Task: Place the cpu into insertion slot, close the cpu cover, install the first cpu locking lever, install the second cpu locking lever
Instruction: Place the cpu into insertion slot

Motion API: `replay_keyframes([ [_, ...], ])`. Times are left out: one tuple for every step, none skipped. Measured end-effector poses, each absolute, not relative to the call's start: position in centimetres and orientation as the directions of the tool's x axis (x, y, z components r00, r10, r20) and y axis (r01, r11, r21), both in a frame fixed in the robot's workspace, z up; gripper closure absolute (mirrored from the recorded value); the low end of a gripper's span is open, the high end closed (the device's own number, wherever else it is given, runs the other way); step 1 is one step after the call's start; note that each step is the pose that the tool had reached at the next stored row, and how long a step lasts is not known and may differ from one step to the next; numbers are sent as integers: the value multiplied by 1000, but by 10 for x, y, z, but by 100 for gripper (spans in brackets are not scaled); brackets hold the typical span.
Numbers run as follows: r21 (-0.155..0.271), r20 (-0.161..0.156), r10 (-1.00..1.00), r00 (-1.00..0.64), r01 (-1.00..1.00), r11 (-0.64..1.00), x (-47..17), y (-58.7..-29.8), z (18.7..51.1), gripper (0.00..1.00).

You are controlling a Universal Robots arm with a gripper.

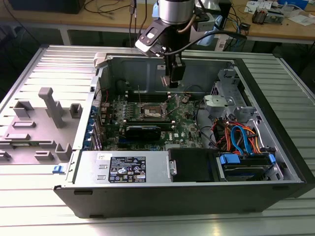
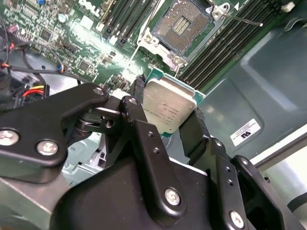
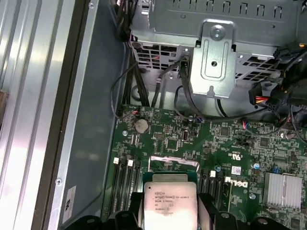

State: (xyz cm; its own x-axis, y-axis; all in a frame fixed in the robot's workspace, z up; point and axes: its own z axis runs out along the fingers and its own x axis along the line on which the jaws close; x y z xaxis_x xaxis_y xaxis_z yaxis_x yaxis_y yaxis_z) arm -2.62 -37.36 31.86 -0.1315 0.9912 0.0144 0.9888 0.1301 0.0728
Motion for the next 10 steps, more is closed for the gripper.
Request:
replay_keyframes([
  [68, 15, 992, -128, 990, 127, -28, -374, 317, 46],
  [65, 15, 992, -128, 990, 126, -30, -374, 316, 46],
  [65, 15, 992, -127, 990, 126, -32, -374, 316, 46],
  [64, 15, 992, -127, 990, 125, -32, -374, 316, 46],
  [64, 15, 992, -127, 990, 126, -32, -374, 316, 46],
  [64, 15, 992, -127, 990, 126, -32, -374, 316, 46],
  [65, 15, 992, -127, 990, 126, -32, -374, 316, 46],
  [65, 15, 992, -127, 990, 126, -32, -374, 316, 46],
  [65, 15, 992, -127, 990, 125, -32, -374, 316, 46],
  [65, 15, 992, -127, 990, 126, -33, -374, 315, 46],
])
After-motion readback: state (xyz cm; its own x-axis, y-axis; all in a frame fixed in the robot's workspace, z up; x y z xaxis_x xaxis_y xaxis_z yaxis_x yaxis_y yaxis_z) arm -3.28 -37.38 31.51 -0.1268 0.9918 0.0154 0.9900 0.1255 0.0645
